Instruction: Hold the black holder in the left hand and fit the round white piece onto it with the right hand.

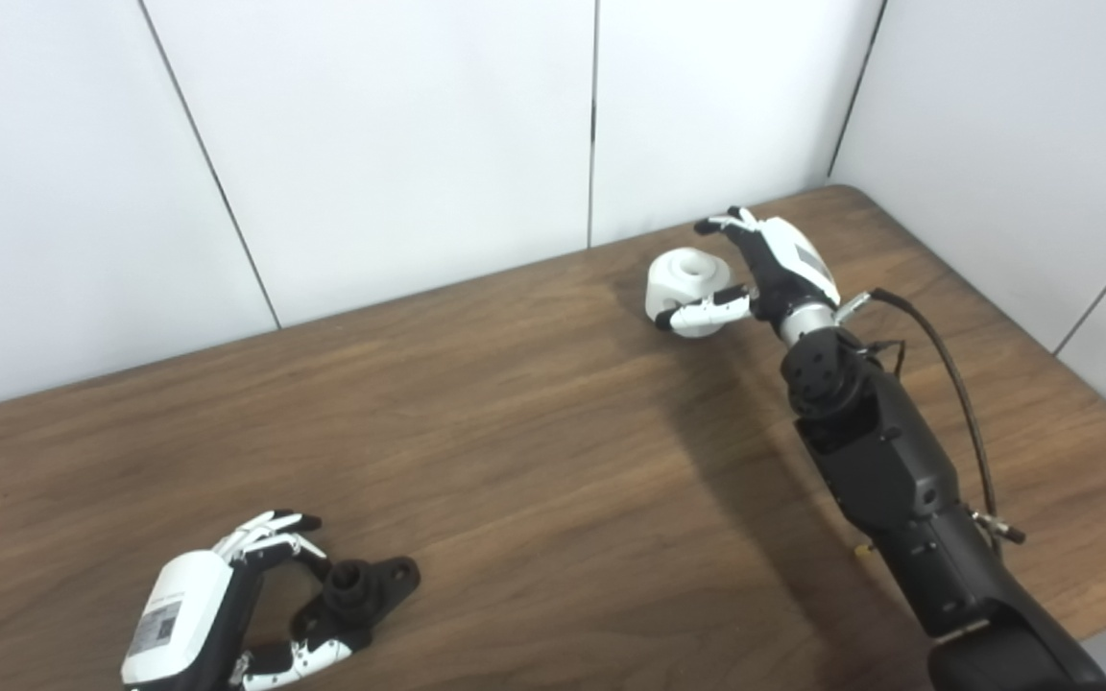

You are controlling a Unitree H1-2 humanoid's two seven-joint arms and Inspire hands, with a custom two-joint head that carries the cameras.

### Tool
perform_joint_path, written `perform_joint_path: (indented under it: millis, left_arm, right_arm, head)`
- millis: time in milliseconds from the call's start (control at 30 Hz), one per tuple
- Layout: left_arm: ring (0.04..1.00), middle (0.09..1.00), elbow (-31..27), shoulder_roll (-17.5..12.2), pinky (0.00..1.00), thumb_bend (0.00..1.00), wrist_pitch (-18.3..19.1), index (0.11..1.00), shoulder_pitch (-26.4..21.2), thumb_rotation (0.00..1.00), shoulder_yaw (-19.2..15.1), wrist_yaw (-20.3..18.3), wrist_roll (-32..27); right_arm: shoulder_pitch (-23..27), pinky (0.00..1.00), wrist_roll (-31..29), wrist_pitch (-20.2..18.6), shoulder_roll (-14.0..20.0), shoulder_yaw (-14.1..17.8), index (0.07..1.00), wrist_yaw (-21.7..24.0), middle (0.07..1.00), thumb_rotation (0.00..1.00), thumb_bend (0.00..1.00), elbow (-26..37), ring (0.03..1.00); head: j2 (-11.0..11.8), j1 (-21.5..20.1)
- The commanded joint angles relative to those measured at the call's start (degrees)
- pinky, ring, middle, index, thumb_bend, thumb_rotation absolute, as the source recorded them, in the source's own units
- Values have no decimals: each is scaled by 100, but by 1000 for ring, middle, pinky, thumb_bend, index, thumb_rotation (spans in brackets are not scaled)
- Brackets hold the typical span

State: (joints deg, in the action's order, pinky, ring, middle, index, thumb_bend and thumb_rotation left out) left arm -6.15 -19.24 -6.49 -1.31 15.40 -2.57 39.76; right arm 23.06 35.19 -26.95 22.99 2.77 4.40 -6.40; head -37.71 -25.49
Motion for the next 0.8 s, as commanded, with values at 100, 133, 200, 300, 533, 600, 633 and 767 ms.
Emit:
perform_joint_path:
  millis: [100,133,200,300,533,600,633,767]
  left_arm:
    - [863,790,158,-145,816,523,95,485,139,53,-4,-178,27]
    - [863,791,148,-144,817,522,100,486,142,53,-4,-182,30]
    - [863,791,128,-141,822,522,121,485,149,53,-7,-202,21]
    - [864,792,102,-138,813,522,145,485,161,52,-10,-229,-1]
    - [860,790,58,-130,791,522,177,485,172,52,-21,-264,-30]
    - [860,792,50,-128,787,522,186,485,176,52,-28,-283,-56]
    - [862,793,52,-130,785,522,182,485,177,52,-31,-291,-73]
    - [866,796,49,-134,781,522,203,485,171,52,-31,-321,-83]
  right_arm:
    - [422,871,229,5,148,-26,822,-24,981,308,964,-173,1000]
    - [453,875,251,5,157,-38,825,-21,983,313,959,-246,1000]
    - [507,886,300,5,168,-51,824,-12,980,326,955,-390,1000]
    - [530,902,289,5,163,-18,824,-52,974,329,940,-528,1000]
    - [468,881,288,10,235,-65,799,-145,952,342,921,-603,996]
    - [443,869,276,17,248,-75,787,-180,947,341,916,-586,993]
    - [432,864,256,32,255,-79,781,-212,942,338,913,-582,990]
    - [397,837,234,77,299,-123,754,-295,910,328,902,-543,978]
  head:
    - [22,-14]
    - [22,-14]
    - [39,-18]
    - [39,-10]
    - [22,10]
    - [19,6]
    - [18,1]
    - [14,-1]
